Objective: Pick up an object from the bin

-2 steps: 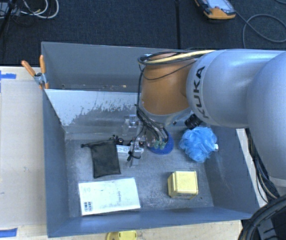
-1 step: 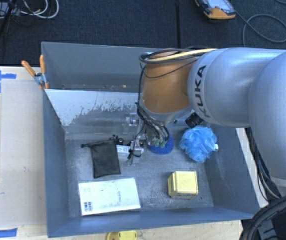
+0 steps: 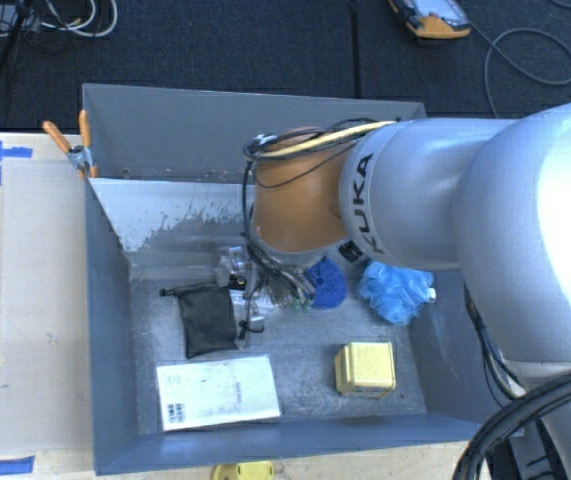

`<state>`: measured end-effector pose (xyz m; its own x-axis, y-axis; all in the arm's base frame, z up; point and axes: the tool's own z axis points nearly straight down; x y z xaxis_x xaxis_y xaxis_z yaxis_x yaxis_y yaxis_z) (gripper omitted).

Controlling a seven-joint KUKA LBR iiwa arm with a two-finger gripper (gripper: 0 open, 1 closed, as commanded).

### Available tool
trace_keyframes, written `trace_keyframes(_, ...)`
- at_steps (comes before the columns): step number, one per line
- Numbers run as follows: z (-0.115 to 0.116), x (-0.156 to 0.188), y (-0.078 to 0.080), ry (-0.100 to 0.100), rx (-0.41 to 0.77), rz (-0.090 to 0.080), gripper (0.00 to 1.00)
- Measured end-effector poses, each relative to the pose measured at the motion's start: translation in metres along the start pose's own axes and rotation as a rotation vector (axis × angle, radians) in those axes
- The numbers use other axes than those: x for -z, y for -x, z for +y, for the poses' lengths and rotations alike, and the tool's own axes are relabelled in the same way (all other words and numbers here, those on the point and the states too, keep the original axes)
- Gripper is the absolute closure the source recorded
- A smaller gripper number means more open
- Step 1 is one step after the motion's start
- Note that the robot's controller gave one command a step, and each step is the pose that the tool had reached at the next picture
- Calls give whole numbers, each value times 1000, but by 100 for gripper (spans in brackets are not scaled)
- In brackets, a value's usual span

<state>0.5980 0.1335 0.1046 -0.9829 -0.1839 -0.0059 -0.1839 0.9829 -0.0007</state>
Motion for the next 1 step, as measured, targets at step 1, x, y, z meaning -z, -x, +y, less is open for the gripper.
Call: trace_keyframes(1, 15, -31, 4, 0, 180, -5, 0)
